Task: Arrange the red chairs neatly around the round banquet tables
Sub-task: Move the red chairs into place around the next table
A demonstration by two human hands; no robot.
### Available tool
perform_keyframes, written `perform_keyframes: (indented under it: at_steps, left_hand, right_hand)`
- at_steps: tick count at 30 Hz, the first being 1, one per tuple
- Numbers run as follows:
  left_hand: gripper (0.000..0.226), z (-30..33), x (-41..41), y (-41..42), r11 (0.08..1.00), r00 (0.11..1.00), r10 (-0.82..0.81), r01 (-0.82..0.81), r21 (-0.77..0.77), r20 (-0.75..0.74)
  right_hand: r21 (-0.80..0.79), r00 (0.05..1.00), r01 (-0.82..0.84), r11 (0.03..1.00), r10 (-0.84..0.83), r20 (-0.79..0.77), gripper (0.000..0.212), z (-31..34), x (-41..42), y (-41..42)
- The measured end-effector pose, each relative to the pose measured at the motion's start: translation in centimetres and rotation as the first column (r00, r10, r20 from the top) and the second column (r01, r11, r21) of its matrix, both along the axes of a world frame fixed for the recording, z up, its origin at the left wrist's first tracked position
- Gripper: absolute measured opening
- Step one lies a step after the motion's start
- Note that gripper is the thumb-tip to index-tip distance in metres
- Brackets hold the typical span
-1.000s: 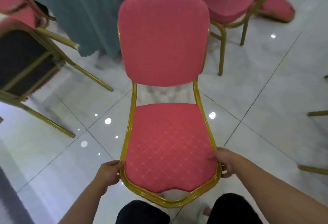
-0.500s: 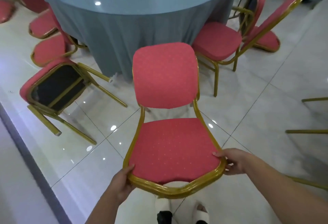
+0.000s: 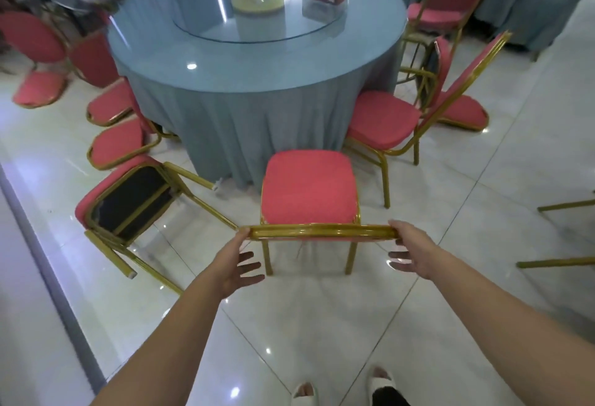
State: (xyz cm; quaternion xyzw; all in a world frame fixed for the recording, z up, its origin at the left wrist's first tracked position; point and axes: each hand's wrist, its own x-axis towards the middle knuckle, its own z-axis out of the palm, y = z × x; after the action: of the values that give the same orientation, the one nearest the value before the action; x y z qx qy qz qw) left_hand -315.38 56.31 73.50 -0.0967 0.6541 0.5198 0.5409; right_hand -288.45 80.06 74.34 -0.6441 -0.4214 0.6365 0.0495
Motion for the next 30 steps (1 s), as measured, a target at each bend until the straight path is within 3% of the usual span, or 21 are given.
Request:
perform_keyframes:
  at_steps: [3, 6, 10, 16, 19, 26, 30]
  left_hand:
    - [0.071, 0.7, 0.7, 1.6, 0.995, 0.986, -0.097, 0.094, -0.025, -0.139]
    - [0.071, 1.1, 1.4, 2.3, 0.989, 0.97, -0.144, 0.137, -0.053, -0.195]
    - [0.055, 1.1, 3.3, 2.1, 0.993, 0.968, -0.107, 0.091, -0.077, -0.226]
    - [0.039, 0.3, 7.3, -0.2, 0.983, 0.959, -0.048, -0.005, -0.185, -0.28]
    - [0.036, 0.2, 8.0, -3.0, 0.961, 0.945, 0.046, -0.13, -0.243, -0.324]
    - [0.035, 0.4, 4.9, -12.6, 0.889, 0.895, 0.3, -0.388, -0.243, -0.332]
    - [0.044, -1.1, -0.7, -17.6, 0.854, 0.872, 0.383, -0.46, -0.242, -0.305]
  right_hand:
    - [0.138, 0.986, -0.163, 0.977, 0.167, -0.019, 0.045, 2.9, -1.0, 1.3]
    - [0.238, 0.955, -0.291, 0.927, 0.298, 0.006, 0.053, 3.9, -1.5, 2.5]
    - [0.365, 0.848, -0.504, 0.783, 0.529, 0.036, 0.036, 3.1, -1.0, 3.4]
    - [0.285, 0.609, -0.775, 0.563, 0.787, 0.102, 0.053, 0.5, -3.1, 2.8]
    - [0.286, 0.483, -0.85, 0.443, 0.871, 0.086, 0.051, -0.4, -6.7, 1.0]
    - [0.3, 0.194, -0.939, 0.167, 0.979, 0.062, 0.051, -0.3, -17.6, -5.8]
    - [0.29, 0.119, -0.953, 0.086, 0.988, 0.098, 0.059, -0.8, -25.0, -8.9]
